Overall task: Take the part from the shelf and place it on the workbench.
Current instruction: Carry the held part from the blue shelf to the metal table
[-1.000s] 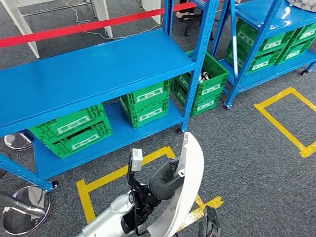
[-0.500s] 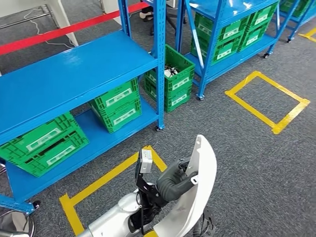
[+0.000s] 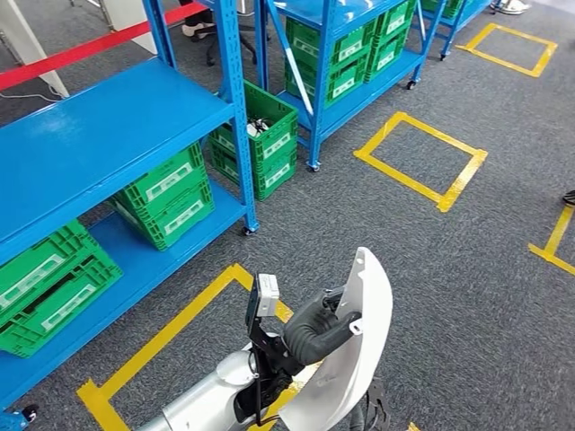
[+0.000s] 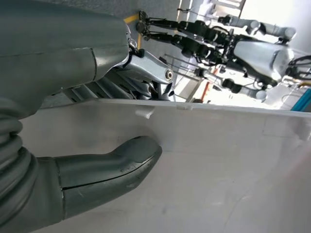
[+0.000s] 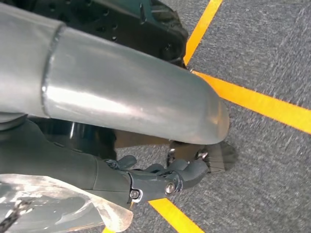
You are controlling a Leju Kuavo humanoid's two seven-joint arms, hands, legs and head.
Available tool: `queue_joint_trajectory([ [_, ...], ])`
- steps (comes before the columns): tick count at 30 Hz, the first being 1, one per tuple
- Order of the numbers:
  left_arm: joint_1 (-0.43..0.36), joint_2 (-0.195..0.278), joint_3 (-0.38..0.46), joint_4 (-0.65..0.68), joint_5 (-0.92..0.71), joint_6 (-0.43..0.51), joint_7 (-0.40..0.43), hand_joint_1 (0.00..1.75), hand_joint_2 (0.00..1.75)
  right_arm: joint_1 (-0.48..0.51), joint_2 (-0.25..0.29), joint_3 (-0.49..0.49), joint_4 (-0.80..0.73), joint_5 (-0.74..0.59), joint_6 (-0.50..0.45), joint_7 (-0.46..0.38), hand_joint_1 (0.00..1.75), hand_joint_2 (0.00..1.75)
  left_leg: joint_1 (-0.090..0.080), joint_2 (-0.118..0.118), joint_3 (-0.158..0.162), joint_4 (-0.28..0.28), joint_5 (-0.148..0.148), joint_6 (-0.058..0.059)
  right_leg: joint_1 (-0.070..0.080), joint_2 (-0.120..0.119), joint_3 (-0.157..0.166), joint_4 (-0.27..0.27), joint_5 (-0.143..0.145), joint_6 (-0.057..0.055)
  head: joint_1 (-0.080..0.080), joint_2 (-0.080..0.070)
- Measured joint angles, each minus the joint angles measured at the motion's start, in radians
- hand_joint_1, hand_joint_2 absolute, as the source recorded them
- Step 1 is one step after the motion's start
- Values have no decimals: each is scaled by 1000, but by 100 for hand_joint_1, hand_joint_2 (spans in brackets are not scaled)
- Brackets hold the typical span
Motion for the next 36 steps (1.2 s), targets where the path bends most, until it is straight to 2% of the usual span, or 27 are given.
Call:
queue_joint_trajectory([
  [2,1,1,2,0,-9,8,-6,175,175,0,1,3,0,6,1,3,0,0,-6,18,-1,3,-3,-8,5,-27,60,-100,23,-11,-2,0],
  [3,2,1,4,0,-11,11,-7,175,175,0,1,4,0,8,1,5,0,0,-8,26,-2,4,-3,-12,9,-29,67,-113,23,-18,-3,0],
  [5,4,2,7,0,-11,14,-9,175,175,5,2,8,0,13,2,9,0,0,-8,36,-2,5,-4,-21,7,-9,63,-112,29,-31,-5,0],
  [7,5,4,11,0,-12,16,-10,175,175,9,2,11,0,19,3,13,0,0,-4,0,-13,36,-32,-31,2,11,60,-115,36,-43,-6,0],
  [9,9,8,14,1,-14,17,-10,175,175,10,3,15,0,23,5,15,0,0,0,-56,-56,145,-97,-36,0,33,58,-117,40,-52,-9,0],
  [11,13,13,18,2,-14,18,-10,175,175,11,3,17,0,24,6,15,0,0,0,-74,-110,272,-149,-37,0,60,55,-116,42,-56,-10,0],
  [12,15,14,18,3,-14,18,-10,175,175,12,3,18,0,24,6,16,0,0,0,-75,-121,297,-148,-36,1,74,55,-115,43,-56,-10,0],
  [13,16,15,19,3,-14,18,-10,175,175,13,3,18,0,24,6,16,0,0,1,-77,-114,280,-128,-35,1,90,54,-114,44,-55,-10,0],
  [14,17,16,19,3,-16,17,-10,175,175,13,3,18,0,24,7,17,0,0,2,-85,-89,228,-92,-32,1,105,54,-112,44,-54,-10,0],
  [16,17,16,19,4,-23,13,-10,175,175,12,4,19,0,24,7,19,0,0,9,-137,-31,95,-28,-29,0,134,49,-104,45,-48,-9,0],
  [18,19,16,20,5,-33,7,-10,175,175,10,5,20,0,29,9,22,0,0,13,-182,-9,34,-11,-28,-3,157,36,-98,49,-36,-9,0],
  [19,22,16,23,4,-42,19,-20,175,175,14,5,23,0,45,19,23,0,0,11,-183,-9,30,-13,-27,-5,168,30,-99,53,-27,-8,0],
  [20,29,19,31,-3,-55,51,-41,175,175,26,3,33,0,79,37,19,0,0,10,-170,-8,29,-10,-23,-9,178,25,-101,56,-20,-8,0],
  [21,44,27,45,-19,-70,97,-68,175,175,46,0,52,0,124,62,5,0,0,10,-156,-6,25,-7,-18,-9,170,19,-99,54,-15,-8,0],
  [22,68,39,66,-42,-83,141,-92,175,175,72,-6,76,0,170,84,-19,0,0,10,-140,-3,20,-5,-11,-7,145,9,-84,43,-12,-6,0],
  [24,132,71,114,-100,-106,182,-111,175,175,124,-20,126,0,228,111,-73,0,0,9,-105,0,14,-3,-2,-3,75,-35,9,-13,-8,-3,0],
  [25,163,86,134,-121,-115,180,-109,175,175,145,-27,143,0,239,116,-88,0,0,6,-89,-1,14,-4,1,-2,53,-67,80,-49,-5,-3,0],
  [26,187,97,150,-136,-125,175,-106,175,175,162,-34,155,0,243,120,-94,0,0,5,-73,-2,14,-4,3,-3,44,-95,143,-75,-3,-3,0],
  [27,202,104,163,-146,-131,172,-103,175,175,176,-40,165,0,246,123,-93,0,0,4,-58,-4,15,-5,3,-4,40,-110,180,-85,-1,-2,0],
  [28,211,107,174,-154,-135,171,-102,175,175,187,-44,172,0,247,125,-90,0,0,3,-43,-5,15,-6,3,-4,37,-104,177,-76,0,-2,0],
  [29,216,107,183,-162,-137,170,-101,175,175,194,-46,179,0,248,127,-87,0,0,3,-29,-4,15,-7,2,-4,30,-77,132,-51,-1,-2,0],
  [31,223,106,197,-176,-138,170,-101,175,175,198,-48,191,0,251,129,-81,0,0,0,-3,-1,15,-11,-4,0,-8,14,-15,2,-7,-2,0],
  [32,225,106,203,-181,-138,170,-101,175,175,197,-49,195,0,253,130,-79,0,0,-2,8,0,15,-12,-8,4,-23,46,-69,16,-12,-3,0],
  [33,228,106,209,-185,-138,170,-101,175,175,197,-50,198,0,253,130,-77,0,0,-4,17,1,16,-13,-13,8,-33,64,-98,21,-18,-4,0],
  [34,230,106,213,-189,-138,170,-101,175,175,197,-51,200,0,254,130,-76,0,0,-5,25,2,15,-14,-18,11,-30,66,-103,20,-24,-5,0],
  [35,231,105,216,-192,-138,170,-101,175,175,199,-52,200,0,254,131,-76,0,0,-4,34,4,14,-14,-23,12,-19,63,-105,23,-31,-6,0],
  [36,232,105,218,-196,-138,170,-101,175,175,201,-52,201,0,254,131,-75,0,0,-3,31,6,16,-17,-29,10,-8,63,-108,26,-37,-6,0],
])
